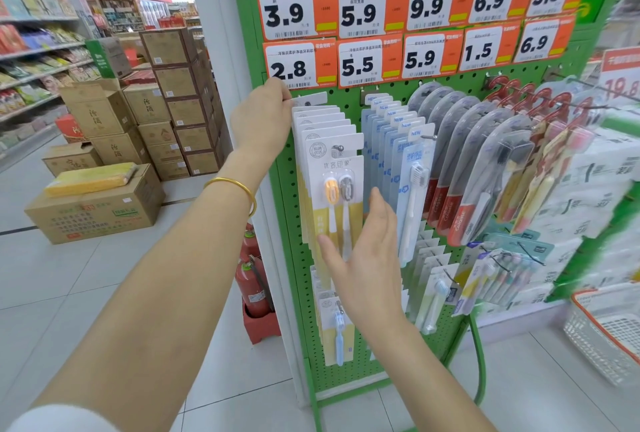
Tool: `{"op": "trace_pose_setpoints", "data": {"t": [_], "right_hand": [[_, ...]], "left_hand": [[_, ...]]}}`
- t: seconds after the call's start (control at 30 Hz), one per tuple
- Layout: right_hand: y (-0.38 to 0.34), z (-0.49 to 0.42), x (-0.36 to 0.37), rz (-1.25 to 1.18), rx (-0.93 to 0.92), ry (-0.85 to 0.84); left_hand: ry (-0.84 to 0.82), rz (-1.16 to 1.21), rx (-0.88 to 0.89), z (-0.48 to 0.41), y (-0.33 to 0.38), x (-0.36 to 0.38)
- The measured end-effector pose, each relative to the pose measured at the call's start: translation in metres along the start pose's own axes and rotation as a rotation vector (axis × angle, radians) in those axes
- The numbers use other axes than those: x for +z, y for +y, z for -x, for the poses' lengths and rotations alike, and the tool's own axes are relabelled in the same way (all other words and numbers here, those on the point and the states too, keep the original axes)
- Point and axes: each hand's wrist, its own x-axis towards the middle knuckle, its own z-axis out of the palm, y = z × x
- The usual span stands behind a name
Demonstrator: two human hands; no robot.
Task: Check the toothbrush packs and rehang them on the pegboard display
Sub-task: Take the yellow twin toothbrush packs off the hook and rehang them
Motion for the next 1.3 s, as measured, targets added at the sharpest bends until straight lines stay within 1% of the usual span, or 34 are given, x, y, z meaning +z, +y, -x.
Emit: {"op": "trace_pose_setpoints", "data": {"t": [0.27,0.5,0.7,0.83,1.0,1.1,1.17,1.23,1.3], "right_hand": [[0.001,0.0,0.001,0.009,0.002,0.008],[0.001,0.002,0.0,0.002,0.009,-0.003],[0.002,0.009,-0.002,-0.011,0.037,-0.019],[0.005,0.02,-0.005,-0.036,0.048,-0.04],[0.022,0.041,-0.016,-0.067,0.061,-0.097],[0.041,0.054,-0.027,-0.022,0.069,-0.155],[0.056,0.06,-0.035,0.018,0.107,-0.228],[0.074,0.067,-0.041,0.032,0.147,-0.343],[0.091,0.076,-0.045,-0.016,0.189,-0.496]], "left_hand": [[0.037,0.064,-0.078,0.002,-0.003,-0.012],[0.091,0.119,-0.114,0.026,-0.013,-0.018],[0.097,0.178,-0.259,0.064,-0.03,-0.013],[0.09,0.168,-0.334,0.097,-0.042,-0.016],[0.105,0.188,-0.447,0.147,-0.038,-0.032],[0.076,0.228,-0.526,0.181,-0.03,-0.041],[0.041,0.281,-0.596,0.205,-0.023,-0.04],[0.001,0.359,-0.668,0.231,-0.014,-0.034],[-0.035,0.477,-0.734,0.257,-0.002,-0.024]]}}
